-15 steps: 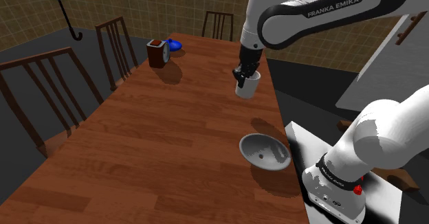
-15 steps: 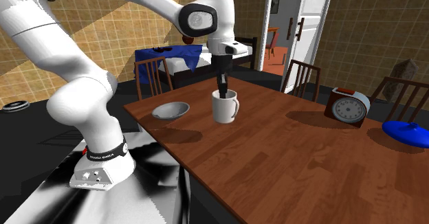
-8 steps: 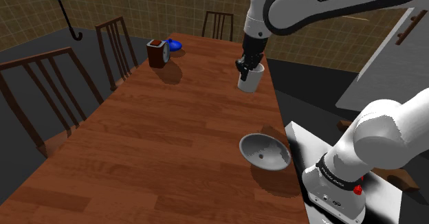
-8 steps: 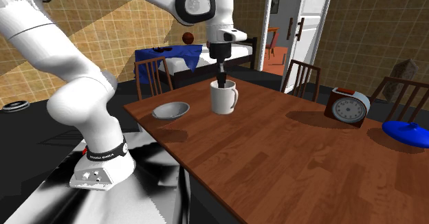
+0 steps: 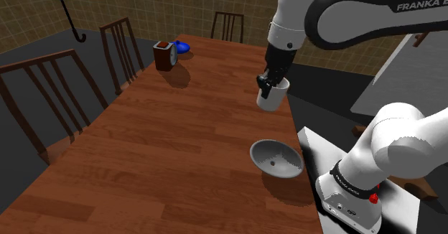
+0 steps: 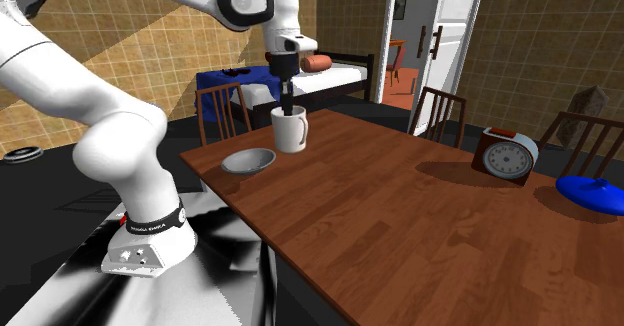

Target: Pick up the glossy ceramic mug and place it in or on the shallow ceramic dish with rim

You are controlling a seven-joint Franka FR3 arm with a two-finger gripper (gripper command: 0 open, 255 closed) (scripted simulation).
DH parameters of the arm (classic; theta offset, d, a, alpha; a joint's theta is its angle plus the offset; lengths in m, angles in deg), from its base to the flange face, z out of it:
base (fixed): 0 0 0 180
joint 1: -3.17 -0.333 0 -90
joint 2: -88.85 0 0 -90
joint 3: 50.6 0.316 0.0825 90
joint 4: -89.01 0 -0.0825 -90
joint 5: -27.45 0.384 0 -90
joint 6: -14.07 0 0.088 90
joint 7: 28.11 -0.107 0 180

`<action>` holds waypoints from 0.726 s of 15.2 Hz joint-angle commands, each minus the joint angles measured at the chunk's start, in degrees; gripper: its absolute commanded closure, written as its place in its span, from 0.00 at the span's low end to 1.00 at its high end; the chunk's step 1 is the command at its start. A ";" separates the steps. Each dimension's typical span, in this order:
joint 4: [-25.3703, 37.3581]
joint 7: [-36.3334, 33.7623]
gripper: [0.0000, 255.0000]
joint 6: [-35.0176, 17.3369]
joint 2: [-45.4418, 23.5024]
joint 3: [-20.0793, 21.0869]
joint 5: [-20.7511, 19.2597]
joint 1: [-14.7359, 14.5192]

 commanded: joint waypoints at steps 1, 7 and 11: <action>-1.35 -2.00 1.00 1.32 2.68 1.53 1.40 -1.43; -4.10 -8.67 1.00 6.72 11.00 6.61 6.44 -6.60; -4.46 -12.89 1.00 9.75 14.61 9.79 9.55 -9.66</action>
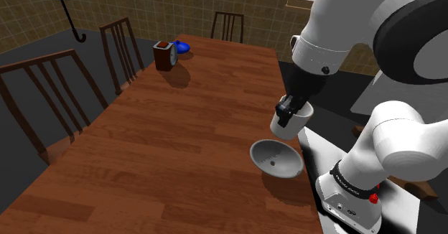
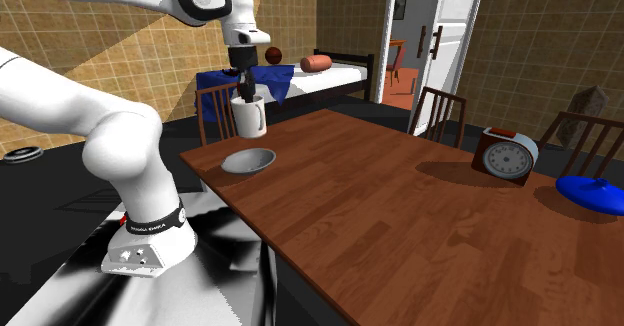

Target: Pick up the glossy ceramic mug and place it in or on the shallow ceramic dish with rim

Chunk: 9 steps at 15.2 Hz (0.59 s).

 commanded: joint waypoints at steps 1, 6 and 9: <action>-0.72 -1.14 1.00 0.39 1.13 0.92 0.98 -0.92; -4.34 -1.20 1.00 -3.48 0.86 2.00 1.98 -1.37; -6.40 -1.24 1.00 -5.90 0.47 2.71 2.63 -1.63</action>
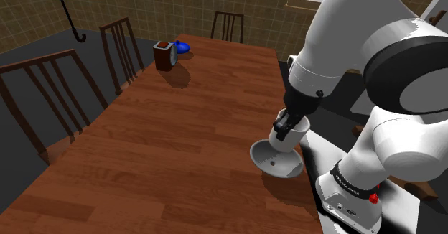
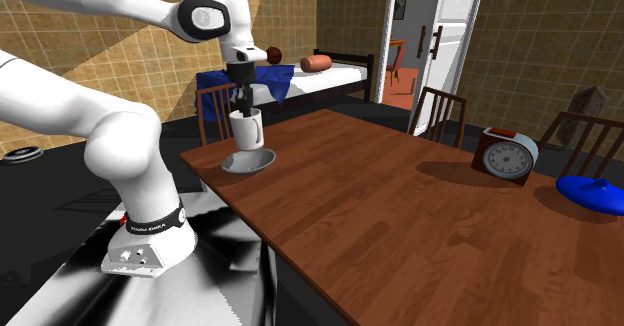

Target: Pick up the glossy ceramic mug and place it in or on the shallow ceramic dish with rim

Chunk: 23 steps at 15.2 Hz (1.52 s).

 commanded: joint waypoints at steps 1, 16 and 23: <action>-1.12 0.00 1.00 -1.57 -0.42 0.44 0.36 -0.09; -5.95 -0.15 1.00 -8.42 -2.50 2.53 2.18 -0.69; -4.44 -0.19 0.00 -6.12 -1.68 1.91 1.64 -0.56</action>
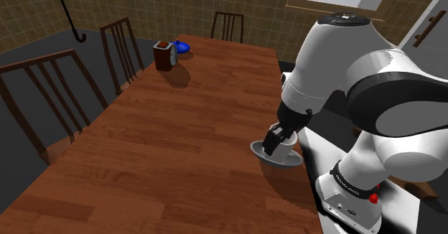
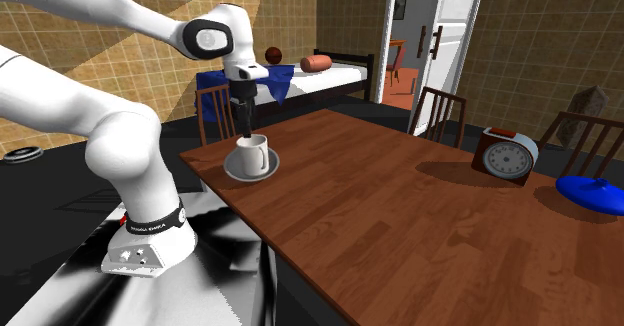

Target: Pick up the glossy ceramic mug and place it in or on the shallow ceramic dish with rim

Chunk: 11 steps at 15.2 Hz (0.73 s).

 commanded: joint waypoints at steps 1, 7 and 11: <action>2.31 0.07 0.00 3.48 1.15 -1.04 -0.88 0.27; 5.29 -0.03 0.00 7.25 1.99 -2.04 -1.79 0.54; 5.28 -0.03 0.00 7.24 1.99 -2.04 -1.79 0.53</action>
